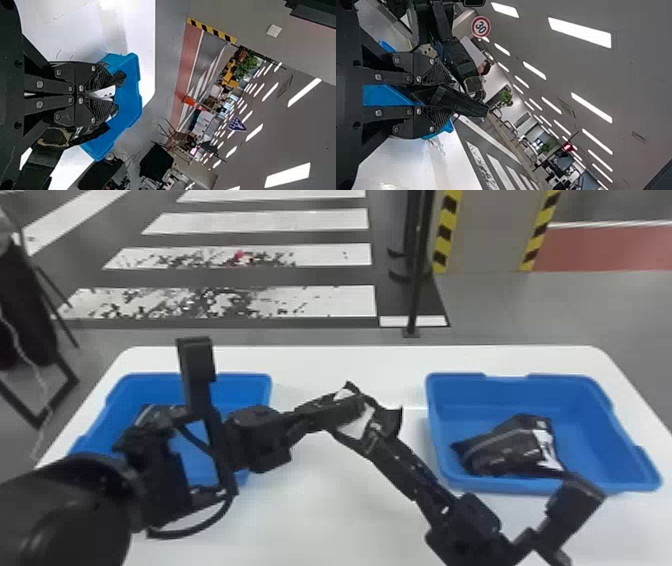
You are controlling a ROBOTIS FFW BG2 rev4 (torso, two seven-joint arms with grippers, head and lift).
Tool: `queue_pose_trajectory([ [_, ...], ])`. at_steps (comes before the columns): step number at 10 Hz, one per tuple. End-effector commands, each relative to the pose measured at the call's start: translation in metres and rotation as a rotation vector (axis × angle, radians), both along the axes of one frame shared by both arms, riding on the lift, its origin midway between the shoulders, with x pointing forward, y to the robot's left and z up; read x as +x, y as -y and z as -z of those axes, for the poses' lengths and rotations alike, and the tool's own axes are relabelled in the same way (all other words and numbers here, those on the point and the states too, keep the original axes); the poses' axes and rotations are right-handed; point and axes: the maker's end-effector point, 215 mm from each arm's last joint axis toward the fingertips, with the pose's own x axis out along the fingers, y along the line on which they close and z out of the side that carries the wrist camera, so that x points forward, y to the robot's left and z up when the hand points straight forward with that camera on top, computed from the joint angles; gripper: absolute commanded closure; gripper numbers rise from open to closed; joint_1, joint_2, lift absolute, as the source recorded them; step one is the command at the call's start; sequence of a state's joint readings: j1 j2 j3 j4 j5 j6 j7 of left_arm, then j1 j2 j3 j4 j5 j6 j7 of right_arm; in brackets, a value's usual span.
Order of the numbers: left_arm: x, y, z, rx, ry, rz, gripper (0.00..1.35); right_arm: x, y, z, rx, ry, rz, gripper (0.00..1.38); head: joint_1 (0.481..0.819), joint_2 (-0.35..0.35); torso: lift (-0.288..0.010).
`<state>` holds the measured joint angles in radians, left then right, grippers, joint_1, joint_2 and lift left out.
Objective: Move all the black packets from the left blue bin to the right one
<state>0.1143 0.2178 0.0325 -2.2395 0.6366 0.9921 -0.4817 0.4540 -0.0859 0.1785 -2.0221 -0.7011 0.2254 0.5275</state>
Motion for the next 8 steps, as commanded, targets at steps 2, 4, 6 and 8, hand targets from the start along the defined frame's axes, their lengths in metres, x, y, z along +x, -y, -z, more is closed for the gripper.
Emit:
queue_pose_trajectory([
  [2,-0.001,0.002,-0.003,-0.052,-0.006,-0.012,0.9,0.0,-0.002,-0.005,0.009,0.016,0.0,1.27,0.695,0.061,-0.185],
  [4,-0.003,-0.009,0.007,-0.064,-0.035,-0.043,0.17,0.012,0.015,-0.002,-0.002,0.021,0.034,1.27,0.695,0.064,-0.185],
  [6,-0.001,-0.016,-0.003,-0.063,-0.002,-0.052,0.16,0.04,0.059,0.01,-0.073,0.033,0.106,1.27,0.695,0.05,-0.185],
  [8,-0.003,-0.04,-0.003,-0.052,0.001,-0.101,0.16,0.065,0.129,0.017,-0.188,0.054,0.223,1.27,0.695,-0.006,-0.185],
])
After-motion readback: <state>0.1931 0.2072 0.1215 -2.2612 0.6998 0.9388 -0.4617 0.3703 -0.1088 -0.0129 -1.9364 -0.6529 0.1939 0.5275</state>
